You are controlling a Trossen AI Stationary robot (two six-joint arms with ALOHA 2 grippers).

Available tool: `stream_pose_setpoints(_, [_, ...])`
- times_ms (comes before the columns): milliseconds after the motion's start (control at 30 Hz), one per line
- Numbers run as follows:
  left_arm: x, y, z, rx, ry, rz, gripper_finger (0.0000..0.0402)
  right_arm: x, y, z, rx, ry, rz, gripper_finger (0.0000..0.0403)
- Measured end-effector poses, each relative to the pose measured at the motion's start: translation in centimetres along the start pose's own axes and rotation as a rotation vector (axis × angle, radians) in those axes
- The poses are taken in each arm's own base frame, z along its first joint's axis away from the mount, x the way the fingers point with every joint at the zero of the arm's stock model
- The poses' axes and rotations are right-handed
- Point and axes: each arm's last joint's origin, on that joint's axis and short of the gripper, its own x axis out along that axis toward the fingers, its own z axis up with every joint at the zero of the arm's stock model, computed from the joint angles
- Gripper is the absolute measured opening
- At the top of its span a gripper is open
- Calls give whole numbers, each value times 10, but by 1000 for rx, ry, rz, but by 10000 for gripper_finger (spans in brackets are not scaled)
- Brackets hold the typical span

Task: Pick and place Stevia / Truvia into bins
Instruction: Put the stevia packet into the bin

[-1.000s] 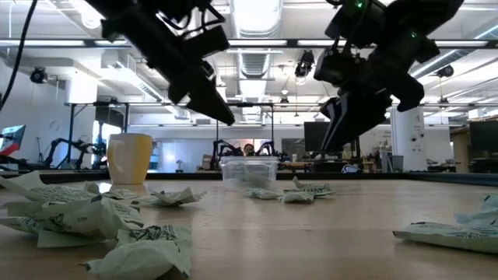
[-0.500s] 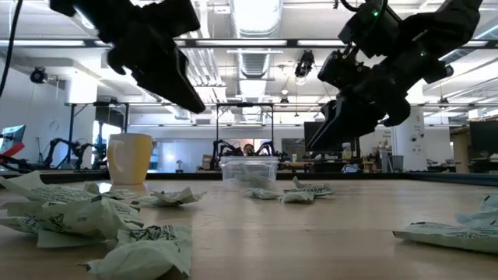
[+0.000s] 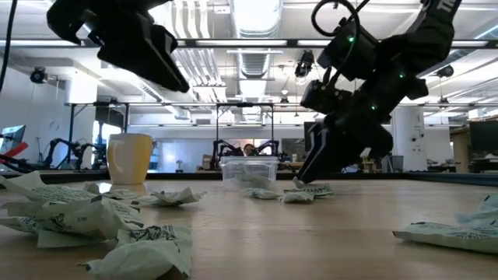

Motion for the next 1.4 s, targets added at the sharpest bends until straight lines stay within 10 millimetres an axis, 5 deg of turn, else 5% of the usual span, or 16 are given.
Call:
stream_pose_setpoints(367, [-2,0,-1,-1,7,-3,140,3,-7,-3,17,72,-17,123])
stream_pose_setpoints(733, [-2,0,-1,-2,7,-3,140,1,-7,0,-42,74,-22,14])
stream_pose_setpoints(967, [-1,0,-6,-13,38,1,140,-21,-14,7,-50,104,-233,9])
stream_pose_setpoints(1167, [4,-1,-25,-90,91,11,140,-45,-21,38,-28,-102,-435,9])
stream_pose_setpoints(1400, [8,-3,-45,-210,174,-15,140,-37,-20,54,-110,-260,-289,9])
